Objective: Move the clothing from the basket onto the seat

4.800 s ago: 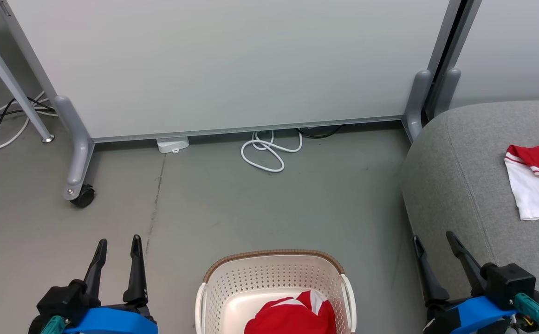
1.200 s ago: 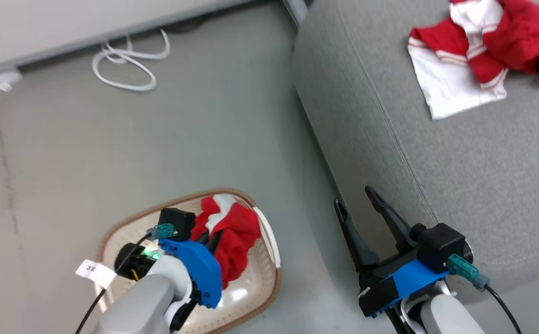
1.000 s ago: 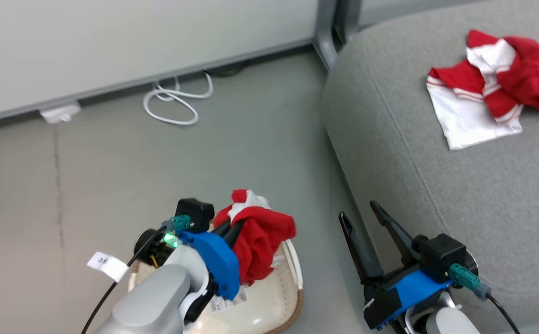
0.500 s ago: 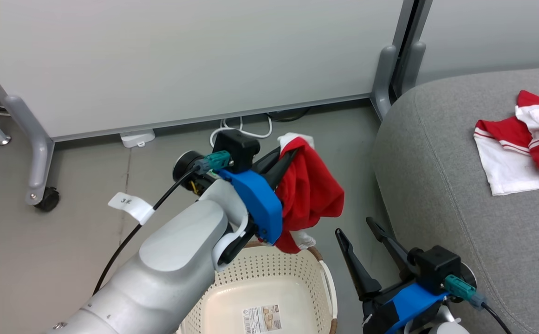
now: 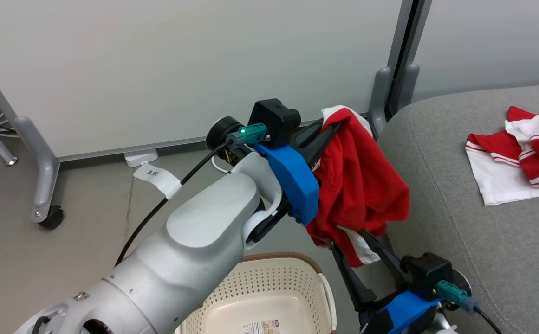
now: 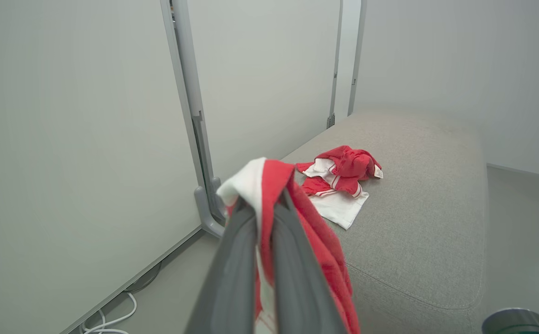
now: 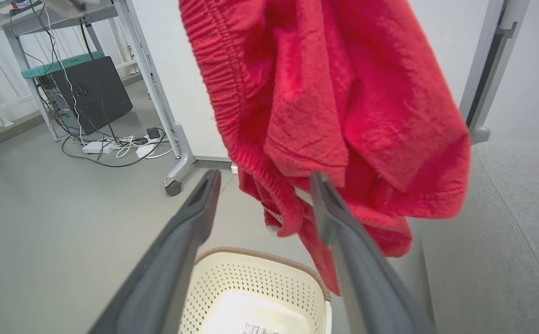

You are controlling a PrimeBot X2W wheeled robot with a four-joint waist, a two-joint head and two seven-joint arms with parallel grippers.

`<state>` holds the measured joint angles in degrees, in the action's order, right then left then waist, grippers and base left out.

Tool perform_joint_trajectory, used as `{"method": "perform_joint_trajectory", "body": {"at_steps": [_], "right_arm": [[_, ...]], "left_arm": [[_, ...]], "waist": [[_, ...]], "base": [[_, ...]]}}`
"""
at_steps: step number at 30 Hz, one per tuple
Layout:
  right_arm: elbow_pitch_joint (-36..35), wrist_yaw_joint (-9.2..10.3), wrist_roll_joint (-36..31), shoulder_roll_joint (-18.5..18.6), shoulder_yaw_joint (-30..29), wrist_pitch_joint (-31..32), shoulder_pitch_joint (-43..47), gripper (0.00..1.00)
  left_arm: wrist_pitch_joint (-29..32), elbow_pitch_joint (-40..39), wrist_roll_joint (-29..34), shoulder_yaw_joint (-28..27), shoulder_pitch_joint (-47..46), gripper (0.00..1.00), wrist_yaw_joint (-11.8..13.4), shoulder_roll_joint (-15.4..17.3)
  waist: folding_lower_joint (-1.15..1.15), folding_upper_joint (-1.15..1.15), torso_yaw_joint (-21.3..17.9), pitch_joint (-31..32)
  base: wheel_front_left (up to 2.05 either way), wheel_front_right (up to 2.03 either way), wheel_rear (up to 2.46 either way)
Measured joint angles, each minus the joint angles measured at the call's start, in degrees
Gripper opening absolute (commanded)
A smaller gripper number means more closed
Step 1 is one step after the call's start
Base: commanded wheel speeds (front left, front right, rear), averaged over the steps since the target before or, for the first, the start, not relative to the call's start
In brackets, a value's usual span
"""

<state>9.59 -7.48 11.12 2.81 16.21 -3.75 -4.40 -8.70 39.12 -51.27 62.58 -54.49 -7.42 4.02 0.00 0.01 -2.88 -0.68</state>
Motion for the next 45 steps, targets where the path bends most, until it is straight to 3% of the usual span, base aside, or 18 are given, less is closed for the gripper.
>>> {"method": "perform_joint_trajectory", "body": {"at_steps": [17,27,42,43,44,45], "right_arm": [[0.63,0.00,0.63,0.00,2.24,0.38,-1.37,1.00],[4.21,0.00,0.15,0.01,-2.05,1.21,-4.85,1.00],[20.29,0.00,1.14,0.02,0.68,3.88,-18.40,1.00],[21.51,0.00,1.58,0.02,1.03,3.65,-19.32,0.95],[22.81,0.00,1.92,0.02,1.47,3.64,-20.24,0.48],[23.94,0.00,2.30,0.02,1.80,3.42,-20.98,0.23]], "left_arm": [[-1.33,1.66,-3.46,4.28,-1.35,0.00,0.00,-0.90],[-1.49,1.88,-5.11,6.75,-1.78,0.00,0.00,-1.07],[-1.75,0.03,-6.93,8.93,-2.88,0.00,-0.01,-1.11],[-1.75,-0.01,-7.15,9.03,-2.94,0.00,-0.01,-1.11],[-1.75,-0.08,-7.17,9.15,-2.97,0.00,-0.01,-1.11],[-1.75,-0.11,-7.22,9.28,-3.00,0.00,-0.01,-1.11]], "waist": [[0.01,0.00,-0.91,0.31],[0.01,0.00,-0.95,0.25],[0.01,0.00,-0.37,0.05],[0.00,-0.01,-0.32,0.02],[0.01,0.00,-0.28,-0.02],[0.01,0.00,-0.24,-0.06]], "base": [[0.00,0.00,0.00],[0.00,0.00,0.00],[0.00,0.00,0.00],[0.00,0.00,0.00],[0.00,0.00,0.00],[0.00,0.00,0.00]]}}
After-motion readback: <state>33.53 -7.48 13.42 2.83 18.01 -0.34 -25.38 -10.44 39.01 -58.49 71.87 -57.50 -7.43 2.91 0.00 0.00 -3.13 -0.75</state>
